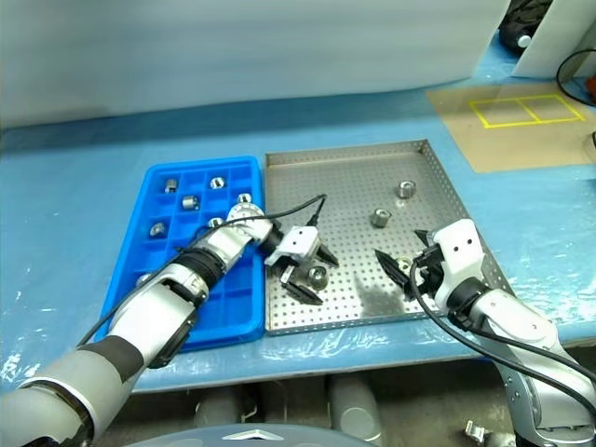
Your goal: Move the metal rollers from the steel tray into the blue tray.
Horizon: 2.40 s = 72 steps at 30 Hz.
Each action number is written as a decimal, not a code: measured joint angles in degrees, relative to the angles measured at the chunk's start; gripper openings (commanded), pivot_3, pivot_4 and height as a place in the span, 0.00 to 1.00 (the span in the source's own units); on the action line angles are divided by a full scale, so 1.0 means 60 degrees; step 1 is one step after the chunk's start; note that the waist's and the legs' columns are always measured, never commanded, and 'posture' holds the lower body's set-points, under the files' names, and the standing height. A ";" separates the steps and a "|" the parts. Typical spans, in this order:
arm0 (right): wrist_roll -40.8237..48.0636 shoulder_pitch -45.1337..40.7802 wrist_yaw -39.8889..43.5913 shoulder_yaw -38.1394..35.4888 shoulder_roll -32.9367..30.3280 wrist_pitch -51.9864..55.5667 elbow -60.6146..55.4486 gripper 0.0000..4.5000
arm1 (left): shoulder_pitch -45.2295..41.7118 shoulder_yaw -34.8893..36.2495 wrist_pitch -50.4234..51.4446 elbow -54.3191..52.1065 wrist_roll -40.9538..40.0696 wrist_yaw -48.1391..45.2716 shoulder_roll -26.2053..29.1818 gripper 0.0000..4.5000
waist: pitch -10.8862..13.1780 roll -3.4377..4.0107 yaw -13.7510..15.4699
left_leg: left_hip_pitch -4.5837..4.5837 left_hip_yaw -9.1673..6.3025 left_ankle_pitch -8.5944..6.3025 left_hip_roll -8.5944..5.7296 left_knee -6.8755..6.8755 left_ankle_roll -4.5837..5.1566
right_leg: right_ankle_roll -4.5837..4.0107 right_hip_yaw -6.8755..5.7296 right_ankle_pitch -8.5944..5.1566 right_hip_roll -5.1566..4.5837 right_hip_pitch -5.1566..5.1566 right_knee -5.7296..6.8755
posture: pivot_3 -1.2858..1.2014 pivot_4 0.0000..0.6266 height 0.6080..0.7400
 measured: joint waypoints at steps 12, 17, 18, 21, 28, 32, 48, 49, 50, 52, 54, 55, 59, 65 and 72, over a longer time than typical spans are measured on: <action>-0.0022 -0.0129 -0.0169 0.0200 -0.0018 -0.0153 0.0068 1.00 | 0.0001 0.0291 0.0024 0.0223 0.0319 -0.0203 -0.0010 0.64 | -0.0030 0.0035 -0.0252 | 0.0023 -0.0006 -0.0022 -0.0042 0.0010 0.0020 | 0.0002 -0.0002 -0.0001 -0.0042 0.0042 -0.0023 | 0.26 0.24 1.00; -0.0041 -0.0550 -0.0168 0.0536 -0.0016 -0.0268 0.0461 1.00 | 0.0003 0.0478 0.0369 0.0139 0.0155 -0.0614 0.0019 0.38 | -0.0030 0.0035 -0.0260 | 0.0008 -0.0007 -0.0024 -0.0045 0.0008 0.0025 | 0.0001 -0.0007 -0.0001 -0.0047 0.0031 -0.0023 | 0.27 0.24 1.00; -0.0043 -0.0619 -0.0164 0.0587 -0.0017 -0.0283 0.0519 1.00 | 0.0003 0.0535 0.0484 0.0114 0.0149 -0.0592 0.0037 0.38 | -0.0030 0.0035 -0.0259 | 0.0004 -0.0008 -0.0024 -0.0044 0.0008 0.0028 | 0.0001 -0.0010 -0.0001 -0.0047 0.0029 -0.0024 | 0.27 0.24 1.00; -0.0039 -0.0751 -0.0108 0.0739 -0.0017 -0.0364 0.0642 1.00 | 0.0037 0.0682 0.0784 -0.0083 0.0032 -0.0611 0.0094 0.38 | -0.0029 0.0035 -0.0252 | -0.0012 -0.0008 -0.0014 -0.0043 0.0005 0.0050 | 0.0001 -0.0013 -0.0001 -0.0048 0.0016 -0.0025 | 0.28 0.24 1.00; -0.0047 -0.1269 0.0198 0.1100 -0.0094 -0.0553 0.1178 1.00 | 0.0305 0.1626 0.1087 -0.2151 -0.0876 -0.0221 0.0673 0.38 | -0.0023 0.0029 -0.0206 | -0.0026 -0.0008 -0.0011 -0.0043 0.0004 0.0060 | -0.0001 -0.0018 0.0001 -0.0054 0.0002 -0.0023 | 0.32 0.24 1.00; -0.0093 -0.2096 0.0579 0.1568 -0.0142 -0.0806 0.1919 1.00 | 0.0499 0.1969 0.1752 -0.3861 -0.1389 -0.0130 0.1329 0.38 | -0.0023 0.0030 -0.0100 | -0.0015 -0.0008 -0.0011 -0.0037 -0.0004 0.0057 | -0.0002 -0.0024 0.0001 -0.0052 0.0005 -0.0018 | 0.37 0.24 1.00; -0.0838 -0.7371 0.3839 0.4252 0.0801 -0.3111 0.7229 1.00 | 0.3933 0.3708 0.5375 -0.9248 -0.2197 0.2294 0.4788 0.38 | -0.0013 0.0036 0.1591 | -0.0052 -0.0002 0.0058 -0.0001 -0.0080 -0.0048 | -0.0039 -0.0036 -0.0018 -0.0028 -0.0137 0.0114 | 0.55 0.24 1.00; -0.0882 -0.7491 0.3992 0.4383 0.0914 -0.3246 0.7389 1.00 | 0.4106 0.3846 0.5461 -0.9303 -0.2233 0.2491 0.4845 0.38 | -0.0013 0.0036 0.1712 | -0.0055 -0.0004 0.0060 0.0001 -0.0080 -0.0053 | -0.0046 -0.0042 -0.0022 -0.0027 -0.0140 0.0125 | 0.56 0.24 1.00; -0.0922 -0.7566 0.4158 0.4501 0.1030 -0.3369 0.7528 1.00 | 0.4266 0.3968 0.5559 -0.9336 -0.2242 0.2701 0.4877 0.38 | -0.0013 0.0036 0.1887 | -0.0056 -0.0005 0.0062 0.0009 -0.0083 -0.0063 | -0.0050 -0.0050 -0.0024 -0.0025 -0.0143 0.0131 | 0.57 0.24 1.00; -0.0964 -0.7701 0.4440 0.4693 0.1302 -0.3552 0.7799 1.00 | 0.4786 0.4192 0.5708 -0.9482 -0.2271 0.3091 0.4996 0.38 | -0.0013 0.0036 0.2035 | -0.0056 -0.0005 0.0050 0.0010 -0.0081 -0.0088 | -0.0050 -0.0049 -0.0025 -0.0025 -0.0144 0.0133 | 0.57 0.24 1.00; -0.0981 -0.7779 0.4636 0.4796 0.1454 -0.3640 0.7974 1.00 | 0.5216 0.4265 0.5765 -0.9482 -0.2277 0.3405 0.5001 0.38 | -0.0012 0.0033 0.2181 | -0.0061 -0.0006 0.0051 0.0011 -0.0077 -0.0099 | -0.0049 -0.0050 -0.0024 -0.0025 -0.0146 0.0134 | 0.57 0.24 1.00; -0.0991 -0.7816 0.4721 0.4826 0.1510 -0.3694 0.8017 1.00 | 0.5354 0.4264 0.5765 -0.9459 -0.2276 0.3551 0.4975 0.38 | -0.0010 0.0030 0.2235 | -0.0064 -0.0007 0.0055 0.0011 -0.0076 -0.0105 | -0.0049 -0.0051 -0.0025 -0.0025 -0.0147 0.0134 | 0.57 0.24 1.00; -0.1044 -0.7864 0.4922 0.4844 0.1604 -0.3780 0.8092 1.00 | 0.5355 0.4220 0.5657 -0.9399 -0.2271 0.4030 0.4759 0.38 | -0.0006 0.0018 0.2394 | -0.0055 -0.0013 0.0072 0.0014 -0.0074 -0.0135 | -0.0047 -0.0046 -0.0023 -0.0025 -0.0146 0.0146 | 0.57 0.24 1.00; -0.1146 -0.7850 0.4962 0.4839 0.1589 -0.3780 0.8100 1.00 | 0.5175 0.3851 0.5296 -0.8629 -0.2156 0.4268 0.4406 0.38 | -0.0007 0.0016 0.2403 | -0.0043 -0.0020 0.0100 0.0025 -0.0087 -0.0180 | -0.0046 -0.0044 -0.0023 -0.0009 -0.0149 0.0157 | 0.56 0.24 1.00; -0.1186 -0.7520 0.4782 0.4817 0.1469 -0.3716 0.7920 1.00 | 0.4855 0.3399 0.4921 -0.7802 -0.1984 0.4216 0.4296 0.55 | -0.0007 0.0015 0.2384 | -0.0050 -0.0020 0.0104 0.0029 -0.0094 -0.0187 | -0.0046 -0.0042 -0.0023 0.0000 -0.0160 0.0153 | 0.55 0.24 1.00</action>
